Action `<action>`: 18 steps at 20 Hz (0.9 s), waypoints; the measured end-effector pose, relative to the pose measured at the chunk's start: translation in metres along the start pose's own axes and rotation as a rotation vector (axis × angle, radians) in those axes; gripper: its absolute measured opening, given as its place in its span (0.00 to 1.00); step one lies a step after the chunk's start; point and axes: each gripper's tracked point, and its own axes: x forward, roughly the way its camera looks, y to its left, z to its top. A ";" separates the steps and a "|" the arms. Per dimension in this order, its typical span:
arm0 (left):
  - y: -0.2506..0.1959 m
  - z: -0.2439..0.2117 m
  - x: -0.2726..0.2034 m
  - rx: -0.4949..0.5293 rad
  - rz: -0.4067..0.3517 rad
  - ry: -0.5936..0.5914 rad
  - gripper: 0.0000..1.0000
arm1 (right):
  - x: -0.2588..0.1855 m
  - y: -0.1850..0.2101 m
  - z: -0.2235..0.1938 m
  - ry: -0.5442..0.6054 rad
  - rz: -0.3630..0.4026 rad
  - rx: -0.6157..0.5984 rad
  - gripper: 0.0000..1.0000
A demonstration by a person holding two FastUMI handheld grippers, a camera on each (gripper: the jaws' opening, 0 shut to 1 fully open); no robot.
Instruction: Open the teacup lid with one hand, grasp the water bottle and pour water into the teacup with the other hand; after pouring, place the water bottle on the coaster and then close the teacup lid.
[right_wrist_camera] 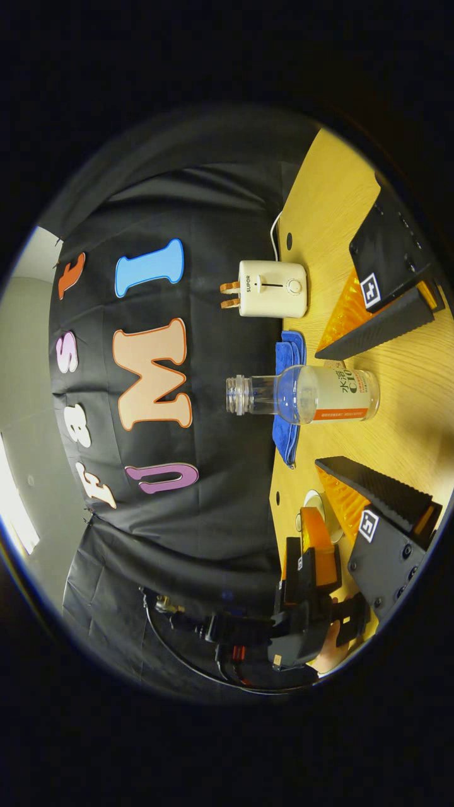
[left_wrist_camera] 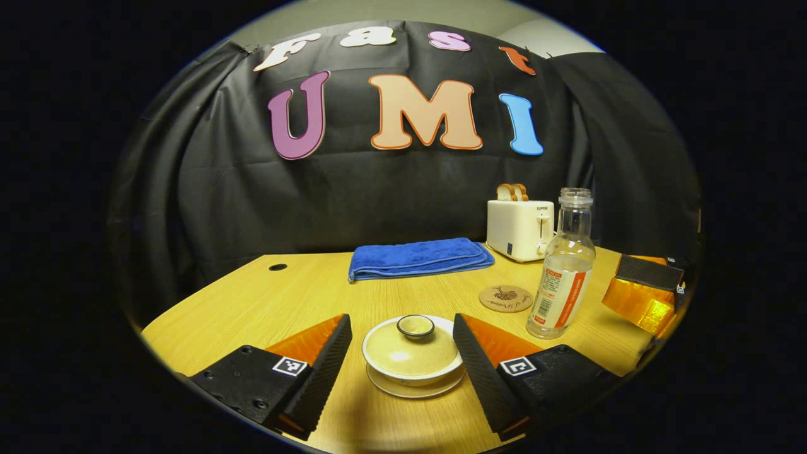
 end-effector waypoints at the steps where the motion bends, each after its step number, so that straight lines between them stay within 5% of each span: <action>1: -0.001 -0.002 0.002 0.002 -0.004 0.011 0.93 | 0.000 0.000 0.000 0.000 0.000 0.000 0.99; 15: -0.004 -0.003 0.013 0.027 -0.018 0.029 0.75 | 0.000 0.001 0.000 0.000 0.004 0.000 0.98; 18: -0.003 0.001 0.013 0.021 -0.017 0.009 0.61 | 0.000 0.000 0.000 0.000 0.004 0.000 1.00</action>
